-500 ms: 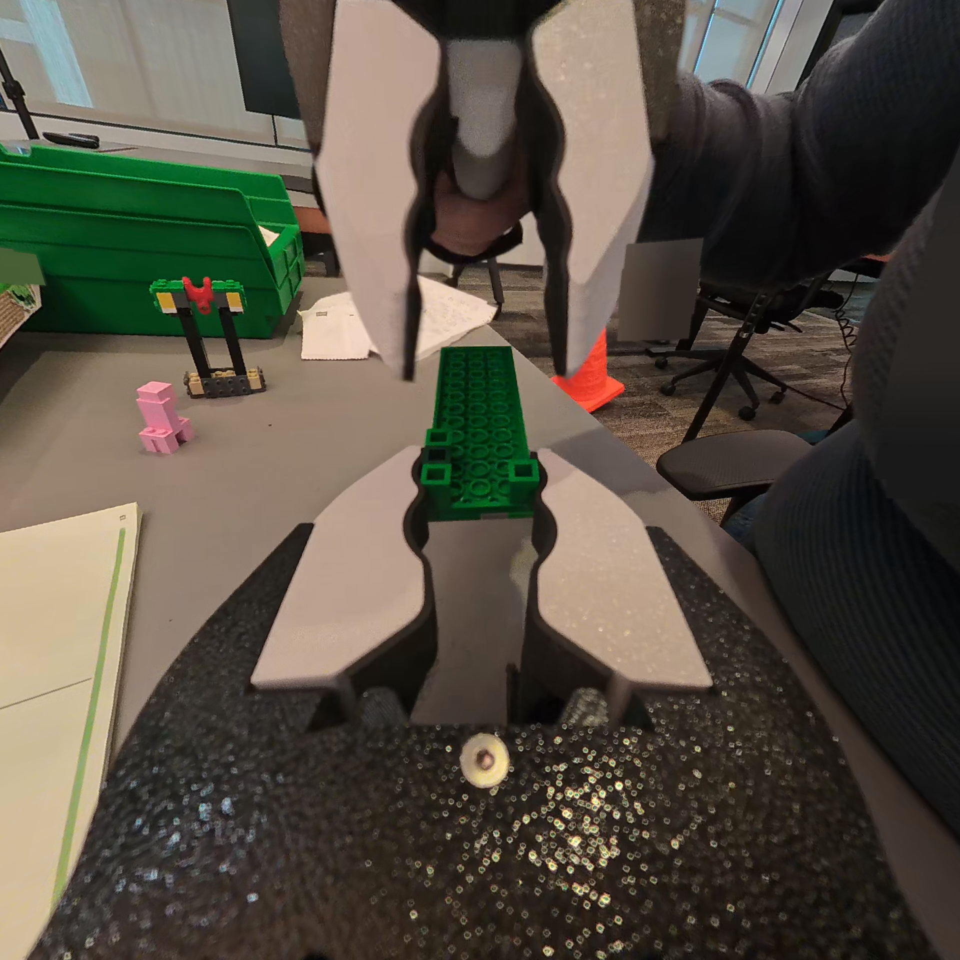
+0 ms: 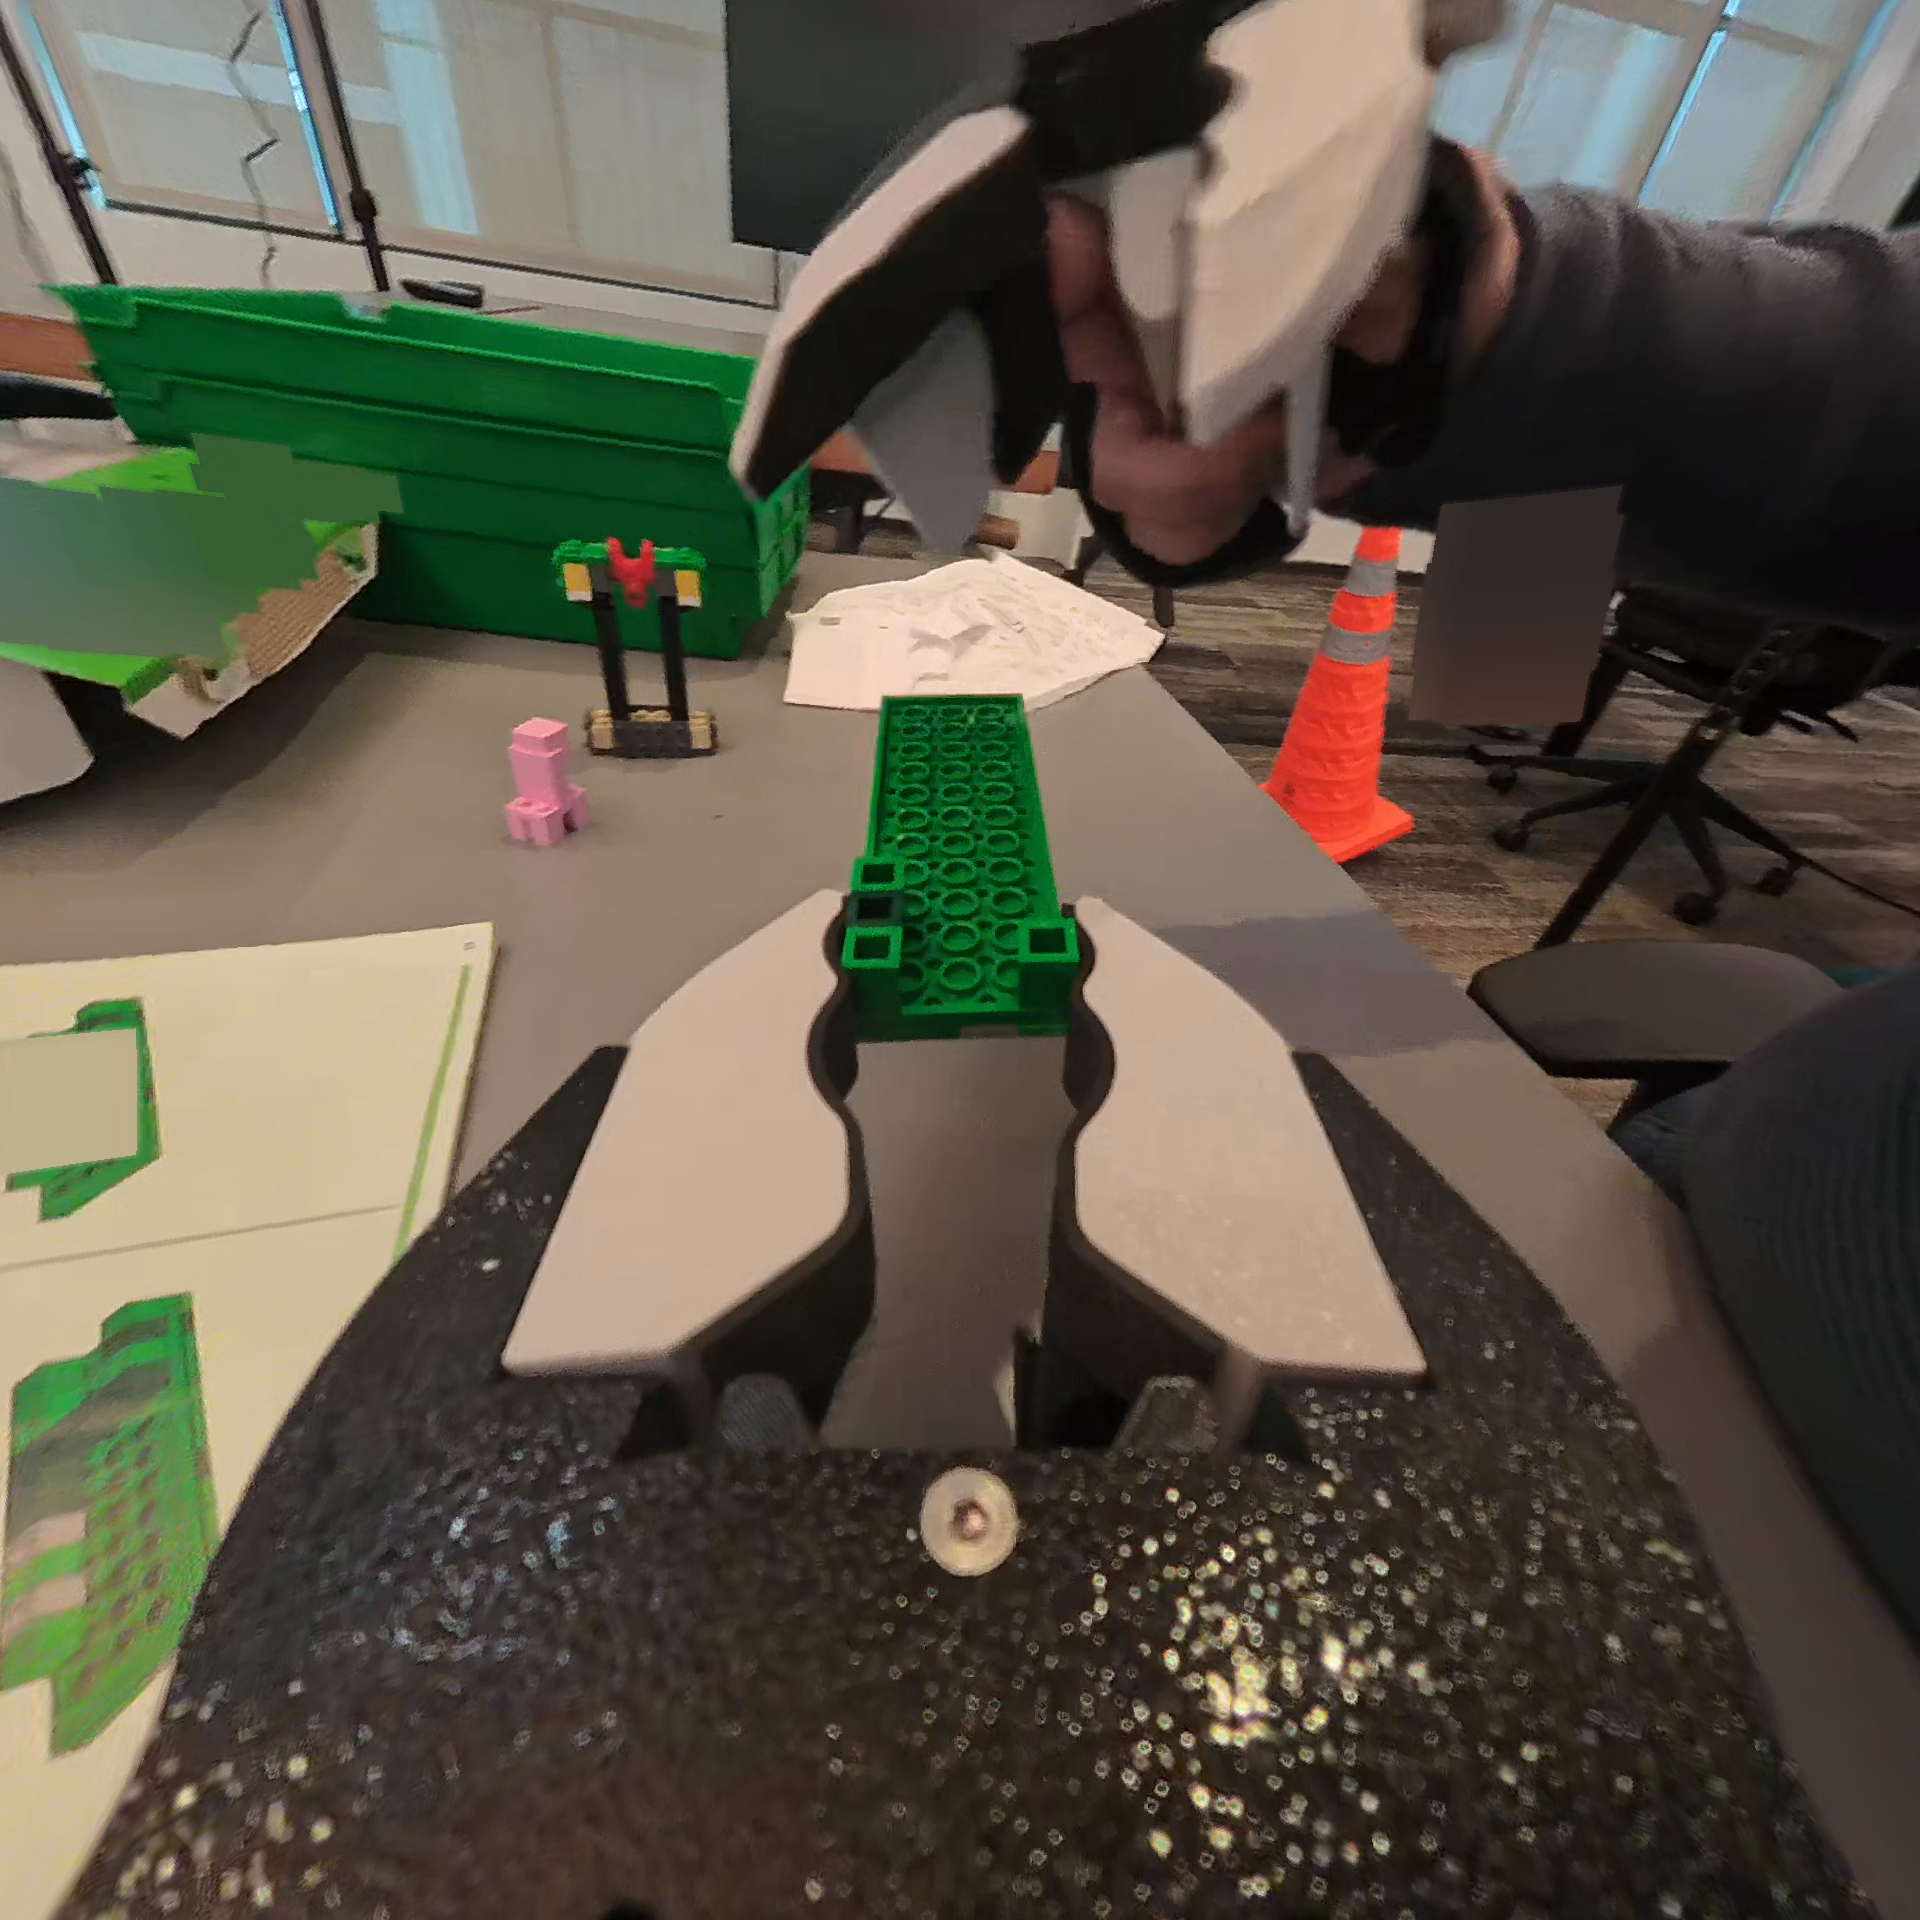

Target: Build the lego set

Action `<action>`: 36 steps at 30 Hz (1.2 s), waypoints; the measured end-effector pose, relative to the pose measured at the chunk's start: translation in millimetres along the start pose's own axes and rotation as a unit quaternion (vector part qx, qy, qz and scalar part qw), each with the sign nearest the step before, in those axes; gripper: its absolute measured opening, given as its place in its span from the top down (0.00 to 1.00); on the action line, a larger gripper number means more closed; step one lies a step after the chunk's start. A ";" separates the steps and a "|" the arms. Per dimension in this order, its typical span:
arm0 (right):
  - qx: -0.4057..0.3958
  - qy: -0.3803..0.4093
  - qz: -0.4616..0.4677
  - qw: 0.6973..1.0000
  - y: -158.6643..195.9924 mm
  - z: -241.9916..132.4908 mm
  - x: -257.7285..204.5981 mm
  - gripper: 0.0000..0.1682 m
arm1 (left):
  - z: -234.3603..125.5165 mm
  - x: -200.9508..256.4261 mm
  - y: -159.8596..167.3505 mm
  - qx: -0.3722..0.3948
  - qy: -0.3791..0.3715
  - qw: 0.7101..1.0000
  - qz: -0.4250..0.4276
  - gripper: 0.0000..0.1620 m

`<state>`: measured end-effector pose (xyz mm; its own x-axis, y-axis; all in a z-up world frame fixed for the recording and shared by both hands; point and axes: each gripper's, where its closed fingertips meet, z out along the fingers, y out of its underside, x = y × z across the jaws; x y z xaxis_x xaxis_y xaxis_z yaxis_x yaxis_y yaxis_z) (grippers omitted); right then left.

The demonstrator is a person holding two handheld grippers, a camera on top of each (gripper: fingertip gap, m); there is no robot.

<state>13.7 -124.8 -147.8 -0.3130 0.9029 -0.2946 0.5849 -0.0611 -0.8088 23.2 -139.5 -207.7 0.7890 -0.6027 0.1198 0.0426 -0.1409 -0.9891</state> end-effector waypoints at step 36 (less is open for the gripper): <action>-0.013 0.150 -0.701 0.697 48.3 62.0 -23.6 0.79 | 4.6 5.1 3.0 -0.009 0.054 0.994 -0.092 0.78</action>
<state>2.9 -175.5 -211.5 -0.4223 0.1152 0.8991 -0.1233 0.9754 -0.1828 30.2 -139.4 -210.5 0.6984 -0.6461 0.3078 0.1682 -0.2698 -0.9481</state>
